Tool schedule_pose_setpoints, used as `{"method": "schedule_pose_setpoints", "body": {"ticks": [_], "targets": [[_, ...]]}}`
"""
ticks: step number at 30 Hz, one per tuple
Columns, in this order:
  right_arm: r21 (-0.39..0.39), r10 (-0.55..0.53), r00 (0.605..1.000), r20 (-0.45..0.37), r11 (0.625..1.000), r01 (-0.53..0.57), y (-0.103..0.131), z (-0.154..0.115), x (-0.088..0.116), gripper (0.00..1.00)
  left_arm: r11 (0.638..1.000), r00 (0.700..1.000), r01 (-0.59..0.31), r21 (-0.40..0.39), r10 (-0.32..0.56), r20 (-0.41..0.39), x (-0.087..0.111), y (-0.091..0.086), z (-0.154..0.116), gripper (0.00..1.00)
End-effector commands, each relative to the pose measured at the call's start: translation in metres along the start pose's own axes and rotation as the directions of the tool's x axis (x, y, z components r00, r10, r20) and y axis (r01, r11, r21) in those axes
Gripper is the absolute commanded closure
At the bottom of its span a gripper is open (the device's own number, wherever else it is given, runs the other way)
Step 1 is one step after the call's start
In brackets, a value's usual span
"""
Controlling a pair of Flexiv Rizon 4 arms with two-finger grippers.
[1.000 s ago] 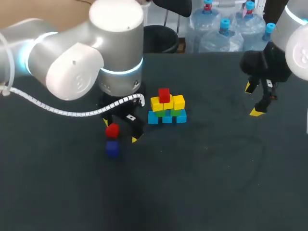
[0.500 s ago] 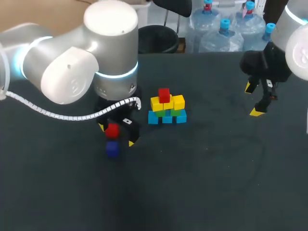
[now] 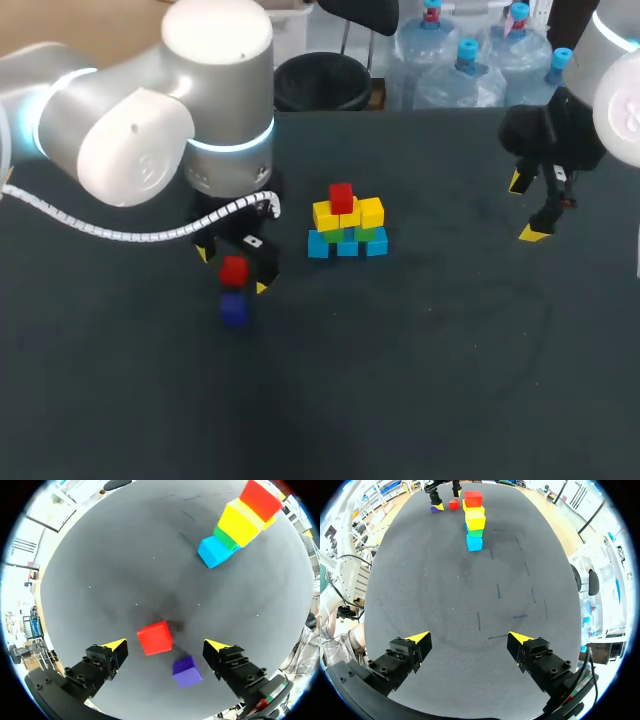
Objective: Place the blue cubes, place green cubes on the blue cubes, place the yellow cubes on the green cubes, then place the red cubes on the yellow cubes, and place purple cube on the red cubes.
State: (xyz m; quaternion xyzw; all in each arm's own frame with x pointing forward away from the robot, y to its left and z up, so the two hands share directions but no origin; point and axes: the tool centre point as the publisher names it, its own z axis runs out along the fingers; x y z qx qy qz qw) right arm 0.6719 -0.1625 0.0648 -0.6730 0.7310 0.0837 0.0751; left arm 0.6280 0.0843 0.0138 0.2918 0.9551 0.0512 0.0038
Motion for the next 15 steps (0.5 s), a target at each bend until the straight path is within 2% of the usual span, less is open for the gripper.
{"method": "schedule_pose_setpoints", "body": {"ticks": [1,10,15], "targets": [[-0.001,-0.001,1.000,0.001,1.000,0.001,-0.001,0.000,0.000,0.00,1.000,1.000,-0.007,-0.004,0.007,-0.004,-0.003,0.001,-0.005,0.00],[-0.001,-0.001,1.000,0.001,1.000,0.001,-0.001,0.000,0.000,0.00,1.000,0.999,-0.006,0.030,0.007,-0.031,-0.004,0.010,0.010,0.00],[-0.001,-0.001,1.000,0.001,1.000,0.001,-0.001,0.000,0.000,0.00,0.999,0.999,-0.015,0.028,0.016,-0.030,-0.010,0.016,0.009,0.00]]}}
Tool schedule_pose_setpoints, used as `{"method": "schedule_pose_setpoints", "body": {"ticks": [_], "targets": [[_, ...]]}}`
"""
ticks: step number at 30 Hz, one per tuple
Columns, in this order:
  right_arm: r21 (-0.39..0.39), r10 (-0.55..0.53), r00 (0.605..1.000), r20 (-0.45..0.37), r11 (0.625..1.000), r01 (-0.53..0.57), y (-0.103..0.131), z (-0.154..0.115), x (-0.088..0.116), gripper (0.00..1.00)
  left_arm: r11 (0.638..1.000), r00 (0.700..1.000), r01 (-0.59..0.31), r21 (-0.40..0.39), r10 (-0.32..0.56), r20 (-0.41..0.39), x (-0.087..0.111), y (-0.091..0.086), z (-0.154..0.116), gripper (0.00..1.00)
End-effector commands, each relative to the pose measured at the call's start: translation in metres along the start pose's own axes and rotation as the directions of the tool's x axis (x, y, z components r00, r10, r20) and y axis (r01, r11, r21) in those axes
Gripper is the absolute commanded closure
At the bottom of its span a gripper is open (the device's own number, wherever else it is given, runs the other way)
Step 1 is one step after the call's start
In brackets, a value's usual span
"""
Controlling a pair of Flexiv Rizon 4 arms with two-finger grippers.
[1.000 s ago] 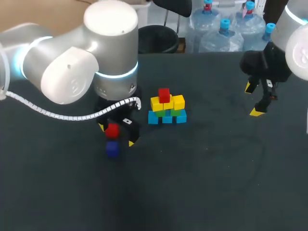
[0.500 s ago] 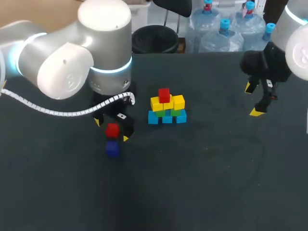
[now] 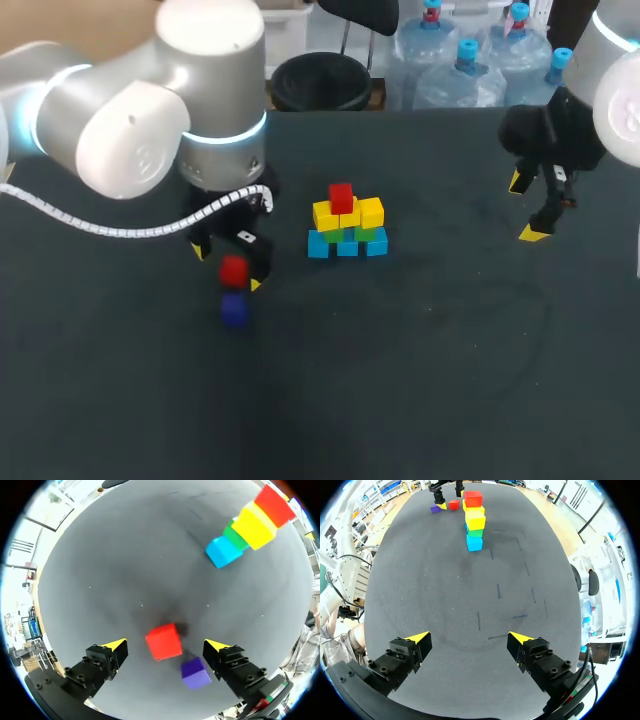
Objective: Place the blue cubes, place green cubes on the blue cubes, place the yellow cubes on the green cubes, then place the red cubes on the yellow cubes, and place purple cube on the red cubes.
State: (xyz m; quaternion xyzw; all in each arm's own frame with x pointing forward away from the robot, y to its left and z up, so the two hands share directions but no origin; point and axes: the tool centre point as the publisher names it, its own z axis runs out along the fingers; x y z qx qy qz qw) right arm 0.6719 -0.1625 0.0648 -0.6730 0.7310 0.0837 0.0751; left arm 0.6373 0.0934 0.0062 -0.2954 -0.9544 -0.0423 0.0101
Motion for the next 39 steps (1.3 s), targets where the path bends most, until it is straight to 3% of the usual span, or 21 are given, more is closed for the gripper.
{"method": "schedule_pose_setpoints", "body": {"ticks": [1,11,13,14,19,25,27,28,33,39], "targets": [[-0.001,-0.001,1.000,0.001,1.000,0.001,-0.001,0.000,0.000,0.00,1.000,1.000,-0.009,0.002,0.009,-0.010,-0.008,0.005,0.000,0.00],[-0.001,-0.001,1.000,0.001,1.000,0.001,-0.001,0.000,0.000,0.00,0.999,1.000,-0.011,0.030,0.011,-0.005,-0.010,0.001,0.008,0.00],[-0.001,-0.001,1.000,0.001,1.000,0.001,-0.001,0.000,0.000,0.00,0.999,1.000,-0.006,0.038,0.006,-0.004,-0.008,-0.001,0.010,0.04],[-0.001,-0.001,1.000,0.001,1.000,0.001,-0.001,0.000,0.000,0.00,0.999,1.000,-0.004,0.039,0.004,-0.004,-0.007,-0.002,0.010,0.09],[-0.001,-0.001,1.000,0.001,1.000,0.001,-0.001,0.000,0.000,0.00,0.999,1.000,0.000,0.047,0.000,-0.005,-0.005,-0.003,0.011,0.53],[-0.001,-0.001,1.000,0.001,1.000,0.001,-0.001,0.000,0.000,0.00,0.999,1.000,-0.006,0.053,0.006,-0.007,-0.005,-0.005,0.013,0.79],[-0.001,-0.001,1.000,0.001,1.000,0.001,-0.001,0.000,0.000,0.00,0.998,1.000,-0.015,0.061,0.015,-0.004,-0.005,-0.006,0.015,0.97],[-0.001,-0.001,1.000,0.001,1.000,0.001,-0.001,0.000,0.000,0.00,0.998,1.000,-0.019,0.063,0.019,-0.003,-0.005,-0.007,0.016,1.00],[-0.001,-0.001,1.000,0.001,1.000,0.001,-0.001,0.000,0.000,0.00,0.993,0.993,-0.106,0.054,0.103,0.050,-0.010,-0.016,0.009,1.00],[-0.001,-0.001,1.000,0.001,1.000,0.001,-0.001,0.000,0.000,0.00,0.957,0.954,-0.291,-0.010,0.291,0.074,-0.021,-0.027,-0.024,1.00]]}}
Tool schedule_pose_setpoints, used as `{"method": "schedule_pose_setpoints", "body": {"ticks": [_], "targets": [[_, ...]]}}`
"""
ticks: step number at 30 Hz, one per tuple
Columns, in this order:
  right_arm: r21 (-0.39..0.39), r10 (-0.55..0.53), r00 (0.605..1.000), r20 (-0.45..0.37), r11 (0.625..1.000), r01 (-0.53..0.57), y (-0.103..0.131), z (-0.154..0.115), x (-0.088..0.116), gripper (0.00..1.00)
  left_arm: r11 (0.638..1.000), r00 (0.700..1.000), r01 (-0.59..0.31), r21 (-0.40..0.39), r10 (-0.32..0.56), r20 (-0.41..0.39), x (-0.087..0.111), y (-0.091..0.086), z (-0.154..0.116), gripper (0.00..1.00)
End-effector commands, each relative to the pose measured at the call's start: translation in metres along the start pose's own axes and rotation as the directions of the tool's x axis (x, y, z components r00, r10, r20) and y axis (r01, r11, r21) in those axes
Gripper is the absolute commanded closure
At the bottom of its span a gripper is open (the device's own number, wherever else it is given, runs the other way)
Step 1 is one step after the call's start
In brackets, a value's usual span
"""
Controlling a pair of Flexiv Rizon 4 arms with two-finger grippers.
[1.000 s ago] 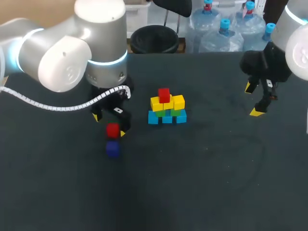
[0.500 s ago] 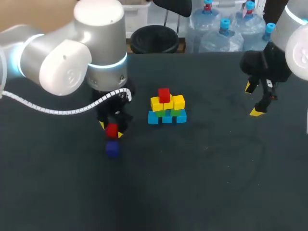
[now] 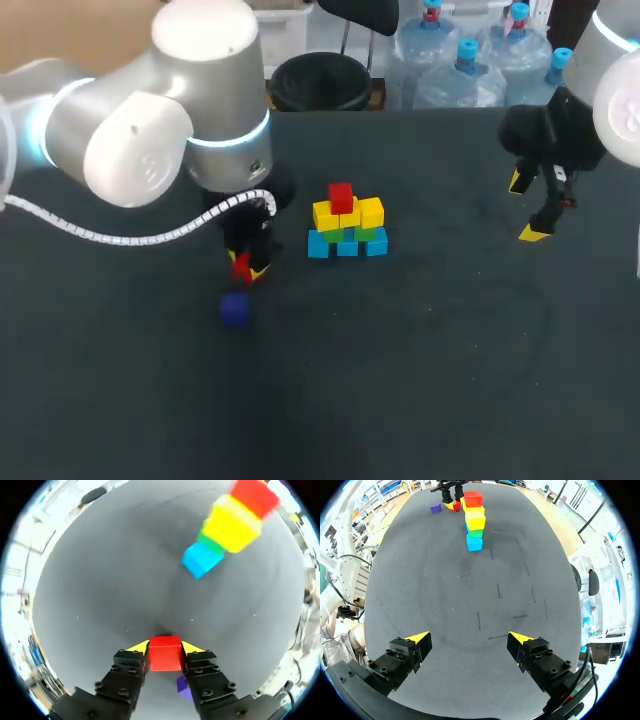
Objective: Place the blue cubes, place green cubes on the blue cubes, place the yellow cubes on the green cubes, then place the red cubes on the yellow cubes, and place purple cube on the red cubes.
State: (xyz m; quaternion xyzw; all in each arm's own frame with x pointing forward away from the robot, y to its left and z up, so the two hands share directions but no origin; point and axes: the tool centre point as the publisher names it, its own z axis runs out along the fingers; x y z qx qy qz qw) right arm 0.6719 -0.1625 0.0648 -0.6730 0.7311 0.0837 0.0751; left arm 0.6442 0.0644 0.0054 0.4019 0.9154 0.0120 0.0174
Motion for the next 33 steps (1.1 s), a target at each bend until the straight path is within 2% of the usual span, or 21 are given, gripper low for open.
{"method": "schedule_pose_setpoints", "body": {"ticks": [1,8,13,20,24,28,33], "targets": [[-0.001,-0.001,1.000,0.001,1.000,0.001,-0.001,0.000,0.000,0.00,0.994,0.995,-0.099,-0.036,0.098,-0.010,-0.005,-0.009,-0.028,1.00],[-0.001,-0.001,1.000,0.001,1.000,0.001,-0.001,0.000,0.000,0.00,0.967,0.969,-0.246,-0.063,0.244,-0.035,-0.018,-0.032,-0.061,1.00],[-0.001,-0.001,1.000,0.001,1.000,0.001,-0.001,0.000,0.000,0.00,0.938,0.940,-0.341,-0.064,0.341,-0.014,-0.031,-0.054,-0.078,1.00],[-0.001,-0.001,1.000,0.001,1.000,0.001,-0.001,0.000,0.000,0.00,0.904,0.907,-0.421,-0.076,0.420,-0.028,-0.035,-0.083,-0.109,1.00],[-0.001,-0.001,1.000,0.001,1.000,0.001,-0.001,0.000,0.000,0.00,0.895,0.897,-0.441,-0.066,0.437,-0.066,-0.032,-0.096,-0.124,1.00],[-0.001,-0.001,1.000,0.001,1.000,0.001,-0.001,0.000,0.000,0.00,0.887,0.887,-0.460,-0.041,0.457,-0.066,-0.031,-0.111,-0.128,1.00],[-0.001,-0.001,1.000,0.001,1.000,0.001,-0.001,0.000,0.000,0.00,0.858,0.858,-0.513,-0.019,0.512,-0.023,-0.042,-0.138,-0.120,1.00]]}}
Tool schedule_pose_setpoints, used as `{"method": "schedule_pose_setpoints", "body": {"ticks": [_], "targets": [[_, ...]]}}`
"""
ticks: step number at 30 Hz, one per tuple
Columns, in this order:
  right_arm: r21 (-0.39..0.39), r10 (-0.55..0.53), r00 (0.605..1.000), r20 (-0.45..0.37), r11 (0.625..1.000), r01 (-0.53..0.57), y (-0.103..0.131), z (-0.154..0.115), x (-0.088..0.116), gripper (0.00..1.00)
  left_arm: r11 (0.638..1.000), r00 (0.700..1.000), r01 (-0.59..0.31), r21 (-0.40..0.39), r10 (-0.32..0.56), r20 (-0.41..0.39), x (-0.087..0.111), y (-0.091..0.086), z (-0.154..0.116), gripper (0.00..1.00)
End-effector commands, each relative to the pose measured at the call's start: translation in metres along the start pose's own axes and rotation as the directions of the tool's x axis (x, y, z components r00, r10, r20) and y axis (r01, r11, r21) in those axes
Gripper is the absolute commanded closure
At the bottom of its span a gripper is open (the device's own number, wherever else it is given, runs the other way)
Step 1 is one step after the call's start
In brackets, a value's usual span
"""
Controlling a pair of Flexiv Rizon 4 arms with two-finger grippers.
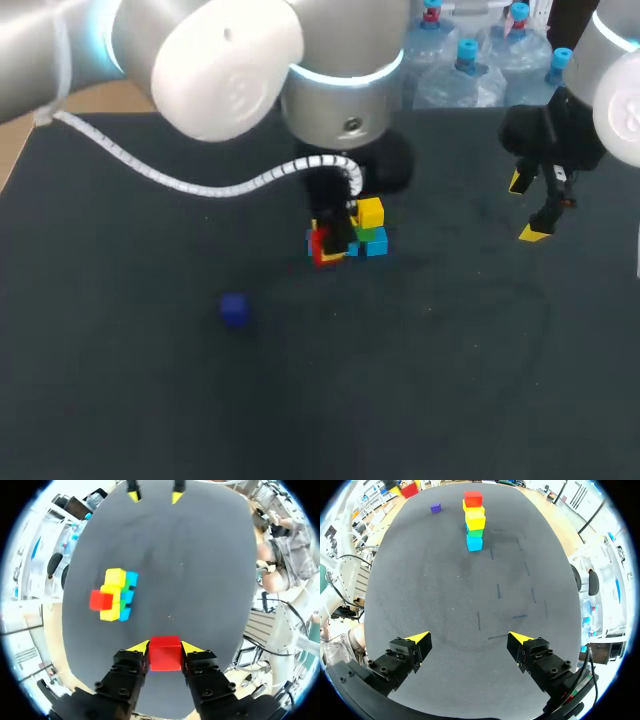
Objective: Place the blue cubes, place green cubes on the blue cubes, place the yellow cubes on the green cubes, then place the red cubes on the yellow cubes, and place purple cube on the red cubes.
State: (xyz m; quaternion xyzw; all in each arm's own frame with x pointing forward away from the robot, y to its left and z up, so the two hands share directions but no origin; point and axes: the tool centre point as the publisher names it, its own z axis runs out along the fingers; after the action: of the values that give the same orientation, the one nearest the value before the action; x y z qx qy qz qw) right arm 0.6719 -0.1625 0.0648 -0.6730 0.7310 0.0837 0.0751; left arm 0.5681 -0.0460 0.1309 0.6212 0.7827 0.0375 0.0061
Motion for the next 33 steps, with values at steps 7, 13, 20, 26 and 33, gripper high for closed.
{"method": "schedule_pose_setpoints", "body": {"ticks": [7,13,20,26,33], "targets": [[-0.001,-0.001,1.000,0.001,1.000,0.001,-0.001,0.000,0.000,0.00,0.991,0.992,-0.093,0.100,0.084,0.096,-0.050,-0.023,0.028,1.00],[-0.001,-0.001,1.000,0.001,1.000,0.001,-0.001,0.000,0.000,0.00,0.978,0.995,-0.093,0.188,0.083,0.063,-0.060,-0.049,0.040,1.00],[-0.001,-0.001,1.000,0.001,1.000,0.001,-0.001,0.000,0.000,0.00,0.984,0.998,-0.059,0.170,0.054,0.034,-0.081,-0.068,0.050,1.00],[-0.001,-0.001,1.000,0.001,1.000,0.001,-0.001,0.000,0.000,0.00,0.983,0.999,-0.042,0.181,0.037,0.029,-0.094,-0.079,0.064,1.00],[-0.001,-0.001,1.000,0.001,1.000,0.001,-0.001,0.000,0.000,0.00,0.979,0.999,-0.017,0.205,0.010,0.033,-0.102,-0.086,0.082,1.00]]}}
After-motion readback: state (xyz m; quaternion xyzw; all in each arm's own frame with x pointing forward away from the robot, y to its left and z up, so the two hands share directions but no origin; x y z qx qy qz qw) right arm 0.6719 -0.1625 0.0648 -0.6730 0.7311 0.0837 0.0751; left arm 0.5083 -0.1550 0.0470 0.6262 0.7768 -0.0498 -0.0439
